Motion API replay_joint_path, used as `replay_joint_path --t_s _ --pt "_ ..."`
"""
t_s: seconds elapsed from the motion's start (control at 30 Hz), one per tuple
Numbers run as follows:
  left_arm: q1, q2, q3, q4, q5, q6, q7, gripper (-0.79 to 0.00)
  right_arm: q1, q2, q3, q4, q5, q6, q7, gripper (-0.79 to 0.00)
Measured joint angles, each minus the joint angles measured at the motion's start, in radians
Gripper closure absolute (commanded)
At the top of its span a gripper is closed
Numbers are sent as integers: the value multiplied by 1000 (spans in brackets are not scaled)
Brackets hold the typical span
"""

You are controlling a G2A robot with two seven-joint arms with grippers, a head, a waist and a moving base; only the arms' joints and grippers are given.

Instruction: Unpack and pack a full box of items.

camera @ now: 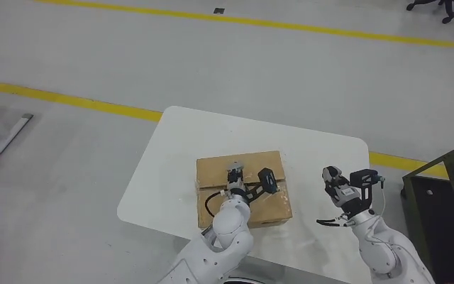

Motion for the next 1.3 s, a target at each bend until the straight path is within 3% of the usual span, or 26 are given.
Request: replay_joint_path --t_s 0.5,0.83,0.87,0.9,0.93,1.1,1.3 --pt "11 -18 16 25 55 20 108 0 -17 -3 6 -9 0 15 -4 0" --pt "70 -9 17 -110 113 -53 203 0 -32 -2 43 -29 27 21 -6 0" --pt "81 -7 14 -129 117 -63 205 -80 -32 -2 46 -25 31 21 -3 0" --pt "89 -6 12 -141 120 -71 203 -308 -30 -2 49 -22 34 20 -1 0" --pt "96 -5 11 -152 126 -77 201 -785 -29 -2 51 -18 36 20 1 0" --pt "103 -8 -3 -163 134 -76 197 -785 -18 -2 58 -2 54 17 13 0" --pt "38 -26 9 -119 153 -51 205 -785 -6 -2 56 17 46 21 21 0"
